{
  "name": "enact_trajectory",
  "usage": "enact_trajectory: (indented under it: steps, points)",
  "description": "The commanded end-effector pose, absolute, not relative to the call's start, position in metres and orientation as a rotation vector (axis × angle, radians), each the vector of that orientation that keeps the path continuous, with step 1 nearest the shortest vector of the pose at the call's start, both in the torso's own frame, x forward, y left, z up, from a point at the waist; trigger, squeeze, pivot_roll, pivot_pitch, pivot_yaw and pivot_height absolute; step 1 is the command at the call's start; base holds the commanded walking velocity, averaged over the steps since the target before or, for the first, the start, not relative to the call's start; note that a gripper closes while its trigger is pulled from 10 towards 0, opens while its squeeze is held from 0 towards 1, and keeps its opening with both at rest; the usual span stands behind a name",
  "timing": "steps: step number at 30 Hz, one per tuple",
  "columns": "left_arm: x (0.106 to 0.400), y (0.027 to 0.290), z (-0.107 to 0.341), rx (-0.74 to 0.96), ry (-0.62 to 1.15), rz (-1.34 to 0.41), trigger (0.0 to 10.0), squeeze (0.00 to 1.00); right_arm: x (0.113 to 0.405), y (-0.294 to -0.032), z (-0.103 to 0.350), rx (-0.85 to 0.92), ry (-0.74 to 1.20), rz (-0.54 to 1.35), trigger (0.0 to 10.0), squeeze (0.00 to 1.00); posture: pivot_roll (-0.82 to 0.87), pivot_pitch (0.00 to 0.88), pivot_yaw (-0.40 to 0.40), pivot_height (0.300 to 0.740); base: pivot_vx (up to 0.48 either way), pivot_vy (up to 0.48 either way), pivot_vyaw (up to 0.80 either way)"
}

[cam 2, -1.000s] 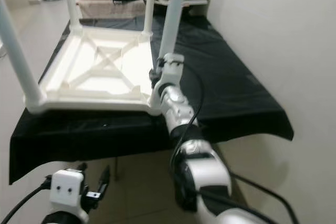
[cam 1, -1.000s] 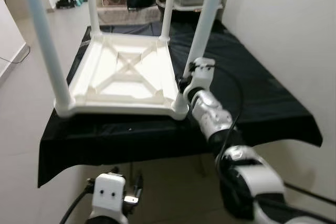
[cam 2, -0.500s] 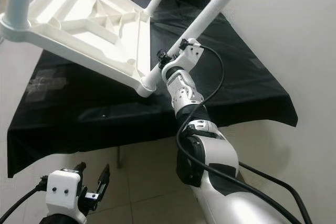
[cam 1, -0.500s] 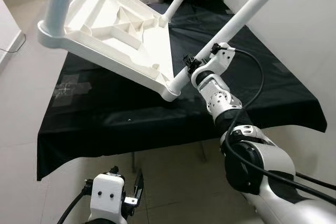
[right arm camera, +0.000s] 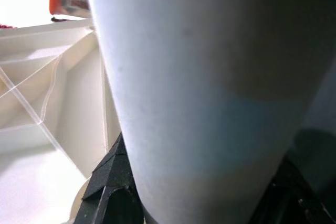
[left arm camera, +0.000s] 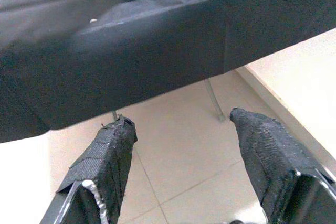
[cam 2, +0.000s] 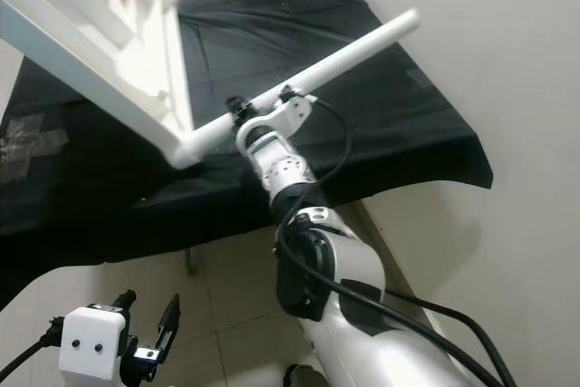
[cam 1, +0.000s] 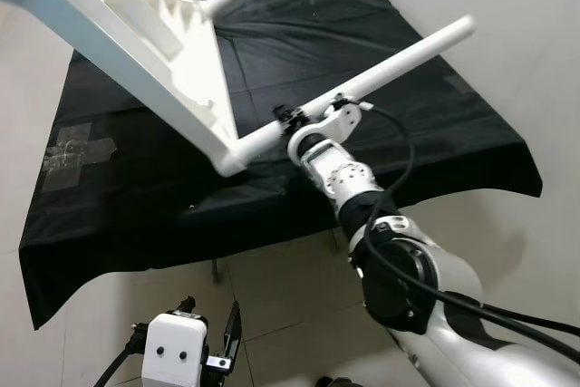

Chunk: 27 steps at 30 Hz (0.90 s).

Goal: Building children table

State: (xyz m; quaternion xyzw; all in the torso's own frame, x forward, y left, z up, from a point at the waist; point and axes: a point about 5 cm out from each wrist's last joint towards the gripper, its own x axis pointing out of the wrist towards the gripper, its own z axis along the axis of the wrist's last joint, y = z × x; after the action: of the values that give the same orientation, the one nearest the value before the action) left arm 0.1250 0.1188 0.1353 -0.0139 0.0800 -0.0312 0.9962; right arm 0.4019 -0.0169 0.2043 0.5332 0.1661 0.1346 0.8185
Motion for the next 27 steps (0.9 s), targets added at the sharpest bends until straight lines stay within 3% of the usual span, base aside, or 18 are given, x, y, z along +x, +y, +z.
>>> enact_trajectory:
  steps: [1, 4, 5, 9, 10, 21, 22, 23, 27]
  points:
    - [0.119, 0.096, 0.136, -0.103, 0.188, -0.140, 10.0, 0.00, 0.389, 0.005, 0.184, 1.129, 0.510, 0.289, 0.0, 0.00, 0.15, 0.270, -0.016, 0.740, 0.000, 0.000, 0.00]
    - [0.119, 0.095, 0.137, -0.102, 0.189, -0.140, 10.0, 0.00, 0.390, 0.004, 0.184, 1.128, 0.496, 0.256, 0.0, 0.00, 0.14, 0.266, -0.021, 0.740, 0.000, 0.000, 0.00]
    - [0.120, 0.095, 0.135, -0.102, 0.190, -0.138, 10.0, 0.00, 0.391, 0.002, 0.183, 1.143, 0.485, 0.222, 10.0, 0.00, 0.14, 0.264, -0.023, 0.740, 0.000, 0.000, 0.00]
    - [0.121, 0.095, 0.134, -0.101, 0.190, -0.137, 10.0, 0.00, 0.391, 0.002, 0.182, 1.161, 0.484, 0.179, 10.0, 0.00, 0.14, 0.259, -0.028, 0.740, 0.000, 0.000, 0.00]
    - [0.123, 0.095, 0.134, -0.100, 0.189, -0.137, 10.0, 0.00, 0.391, 0.002, 0.182, 1.154, 0.486, 0.169, 10.0, 1.00, 0.14, 0.253, -0.027, 0.740, 0.000, 0.000, 0.00]
    - [0.129, 0.098, 0.136, -0.088, 0.172, -0.130, 10.0, 0.00, 0.388, -0.002, 0.170, 1.119, 0.525, 0.084, 10.0, 1.00, 0.12, 0.230, -0.032, 0.740, 0.000, 0.000, 0.00]
    - [0.131, 0.099, 0.136, -0.087, 0.170, -0.129, 10.0, 0.00, 0.387, -0.001, 0.167, 1.120, 0.533, 0.085, 10.0, 0.09, 0.12, 0.222, -0.032, 0.740, 0.000, 0.000, 0.00]
    - [0.132, 0.099, 0.135, -0.086, 0.169, -0.128, 10.0, 0.00, 0.386, -0.001, 0.165, 1.124, 0.543, 0.078, 10.0, 0.00, 0.12, 0.218, -0.032, 0.740, 0.000, 0.000, 0.00]
    - [0.135, 0.100, 0.134, -0.085, 0.165, -0.125, 10.0, 0.00, 0.385, -0.007, 0.156, 1.100, 0.577, 0.019, 10.0, 0.00, 0.11, 0.209, -0.033, 0.740, 0.000, 0.000, 0.00]
